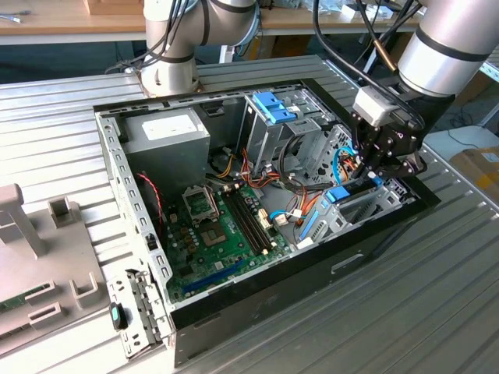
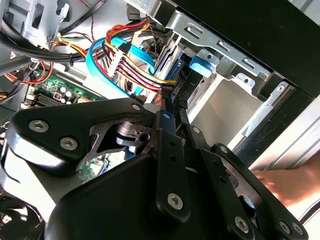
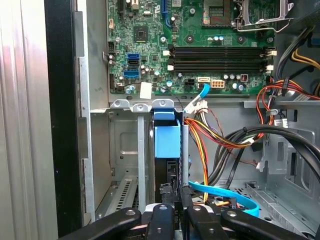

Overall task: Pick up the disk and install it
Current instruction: 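Insert the first disk wire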

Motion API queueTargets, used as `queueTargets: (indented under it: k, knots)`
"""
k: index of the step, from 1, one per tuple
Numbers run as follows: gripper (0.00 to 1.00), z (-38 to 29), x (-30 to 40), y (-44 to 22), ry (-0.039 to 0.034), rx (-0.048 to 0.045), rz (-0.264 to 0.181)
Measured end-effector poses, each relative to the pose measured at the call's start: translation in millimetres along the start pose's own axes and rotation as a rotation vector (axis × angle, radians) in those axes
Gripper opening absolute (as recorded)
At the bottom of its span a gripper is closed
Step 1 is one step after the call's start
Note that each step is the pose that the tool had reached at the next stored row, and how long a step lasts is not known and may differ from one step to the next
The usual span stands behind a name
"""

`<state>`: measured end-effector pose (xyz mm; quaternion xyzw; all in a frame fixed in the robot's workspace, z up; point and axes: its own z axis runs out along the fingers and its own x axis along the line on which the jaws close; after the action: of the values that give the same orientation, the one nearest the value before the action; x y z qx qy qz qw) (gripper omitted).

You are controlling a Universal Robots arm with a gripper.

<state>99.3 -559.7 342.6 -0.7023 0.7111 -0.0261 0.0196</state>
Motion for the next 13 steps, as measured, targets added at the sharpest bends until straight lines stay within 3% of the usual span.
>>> queueTargets:
  k: [3, 4, 5, 6, 11, 13]
  knots:
    - [0.16, -1.0, -0.3, -0.1, -0.0014, 0.0001, 0.0]
    - [0.16, -9.0, -1.1, -0.5, -0.0003, 0.0001, 0.0]
    - [0.16, -8.9, -3.2, -0.5, 0.0175, 0.0003, -0.001]
    - [0.16, -8.6, -4.1, -0.5, 0.0289, 0.0004, -0.001]
    - [0.16, -7.8, -8.2, -0.4, 0.0313, 0.0005, -0.002]
    - [0.16, -7.6, -8.4, -0.4, 0.0376, 0.0005, -0.002]
